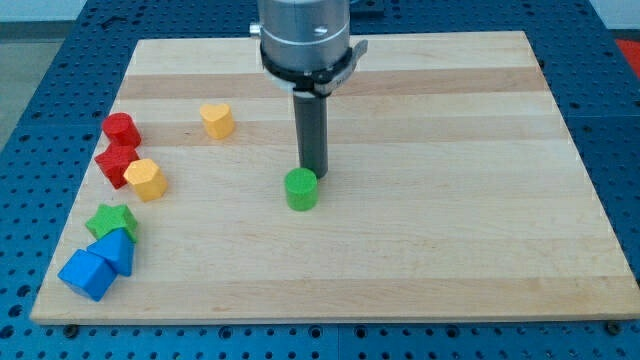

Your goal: Push the green circle towards the green star

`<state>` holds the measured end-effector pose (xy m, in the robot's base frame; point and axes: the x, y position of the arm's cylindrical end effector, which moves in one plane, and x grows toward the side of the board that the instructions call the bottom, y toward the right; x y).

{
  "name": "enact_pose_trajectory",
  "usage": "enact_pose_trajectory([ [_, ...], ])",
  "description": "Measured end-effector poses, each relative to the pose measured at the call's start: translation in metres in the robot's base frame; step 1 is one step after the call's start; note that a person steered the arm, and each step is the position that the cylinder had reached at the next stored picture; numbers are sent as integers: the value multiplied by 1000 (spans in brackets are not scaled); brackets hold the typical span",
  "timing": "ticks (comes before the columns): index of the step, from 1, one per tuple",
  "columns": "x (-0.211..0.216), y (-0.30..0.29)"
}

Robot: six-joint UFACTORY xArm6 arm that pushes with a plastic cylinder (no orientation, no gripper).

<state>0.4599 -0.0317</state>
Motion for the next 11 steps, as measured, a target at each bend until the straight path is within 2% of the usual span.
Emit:
enact_pose_trajectory([
  [1, 13, -42],
  [2, 13, -56],
  [4, 1, 48],
  [5, 23, 51],
  [6, 39, 17],
  [9, 42, -98],
  [11, 43, -101],
])
